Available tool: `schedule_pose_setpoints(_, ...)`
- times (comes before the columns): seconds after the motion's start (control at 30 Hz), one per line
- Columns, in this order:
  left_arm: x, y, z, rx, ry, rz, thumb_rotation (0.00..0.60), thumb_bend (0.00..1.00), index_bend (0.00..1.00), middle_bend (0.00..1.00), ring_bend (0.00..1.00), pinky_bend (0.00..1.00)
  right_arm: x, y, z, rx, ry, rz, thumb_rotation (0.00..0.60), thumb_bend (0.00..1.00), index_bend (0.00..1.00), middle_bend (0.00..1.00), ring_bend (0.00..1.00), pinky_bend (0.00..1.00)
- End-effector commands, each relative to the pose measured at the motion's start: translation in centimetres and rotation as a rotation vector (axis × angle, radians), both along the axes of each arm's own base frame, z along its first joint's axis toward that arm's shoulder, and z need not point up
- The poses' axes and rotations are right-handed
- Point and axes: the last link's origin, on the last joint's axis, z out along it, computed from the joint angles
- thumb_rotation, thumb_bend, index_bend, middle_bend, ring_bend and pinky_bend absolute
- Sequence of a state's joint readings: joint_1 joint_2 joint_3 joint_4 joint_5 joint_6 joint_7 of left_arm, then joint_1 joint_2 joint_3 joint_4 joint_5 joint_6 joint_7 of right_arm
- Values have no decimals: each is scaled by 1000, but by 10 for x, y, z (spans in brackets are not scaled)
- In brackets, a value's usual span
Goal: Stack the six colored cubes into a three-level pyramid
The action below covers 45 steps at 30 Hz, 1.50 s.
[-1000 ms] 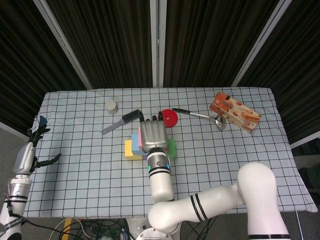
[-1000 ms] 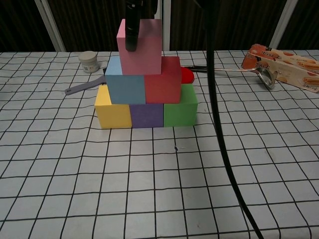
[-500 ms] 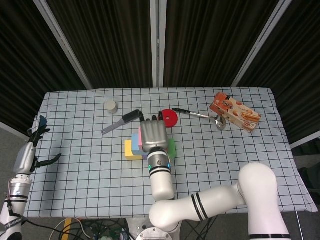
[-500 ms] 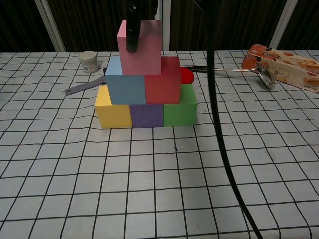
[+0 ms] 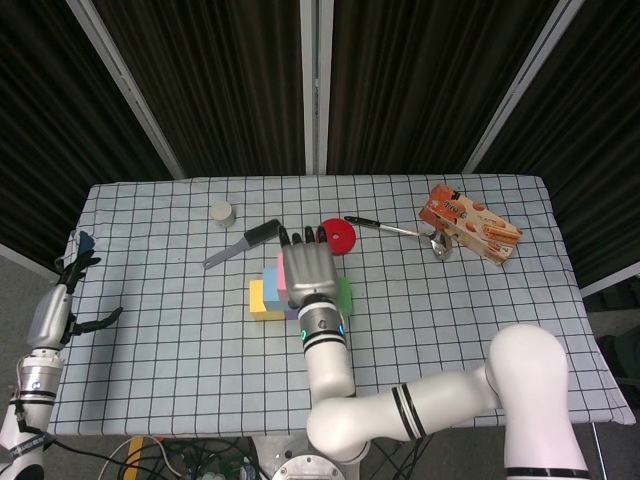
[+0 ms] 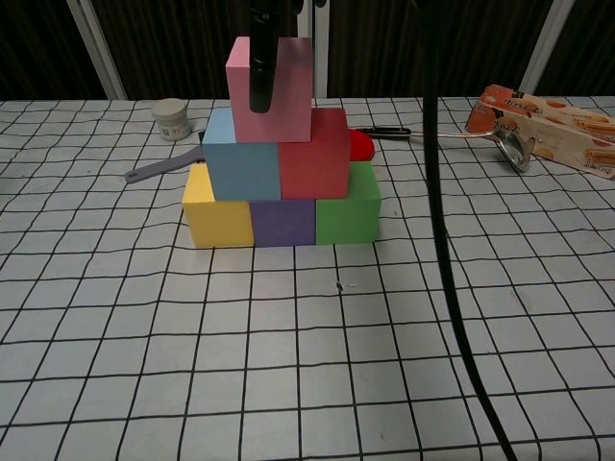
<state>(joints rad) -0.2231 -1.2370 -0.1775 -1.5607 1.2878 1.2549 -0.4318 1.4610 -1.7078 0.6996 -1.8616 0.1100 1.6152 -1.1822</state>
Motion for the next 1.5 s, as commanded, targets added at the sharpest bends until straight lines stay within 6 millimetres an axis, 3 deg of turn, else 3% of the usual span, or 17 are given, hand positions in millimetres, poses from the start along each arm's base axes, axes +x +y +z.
schedule_pose_setpoints(0.03,0,0,0,-1,1,0,600,165,69,130,60,175,-1,0,5,-2,-12,0,600,0,0,149,27,0)
schedule_pose_setpoints(0.23,3,0,-1,-6,9,-5,600,165,69,130,60,175,-10,3,34,-10,-42,11,600,0,0,107,1,0)
schedule_pose_setpoints(0.37,7,-1,0,-7,20,-19,600,165,69,130,60,175,-33,8,68,-34,-50,27,600,0,0,48,0,0)
schedule_pose_setpoints(0.47,11,-1,1,1,43,-41,600,165,69,130,60,175,-63,15,98,-77,-69,43,600,0,0,11,0,0)
schedule_pose_setpoints(0.5,13,-1,1,8,57,-53,600,165,69,130,60,175,-81,18,111,-110,-80,45,600,0,0,8,0,0)
schedule_pose_setpoints(0.67,24,-4,2,49,152,-125,600,163,78,130,60,176,-153,23,130,-207,-87,99,600,0,0,0,0,0)
schedule_pose_setpoints(0.83,39,-14,3,87,318,-219,600,159,88,130,60,176,-237,82,151,-250,-62,131,600,0,0,0,0,0)
schedule_pose_setpoints(1.03,48,-33,1,104,493,-250,600,147,102,130,60,176,-322,112,155,-255,-114,204,600,30,0,0,0,0)
schedule_pose_setpoints(1.2,39,-54,4,79,547,-195,600,89,102,130,60,176,-385,127,157,-363,43,208,600,43,0,0,0,0)
schedule_pose_setpoints(1.33,27,-62,12,58,654,-128,600,62,102,111,39,175,-416,135,155,-461,210,171,600,42,0,0,0,0)
schedule_pose_setpoints(1.5,15,-69,14,29,745,-88,600,46,82,46,0,168,-432,136,148,-461,187,144,600,41,0,0,0,0)
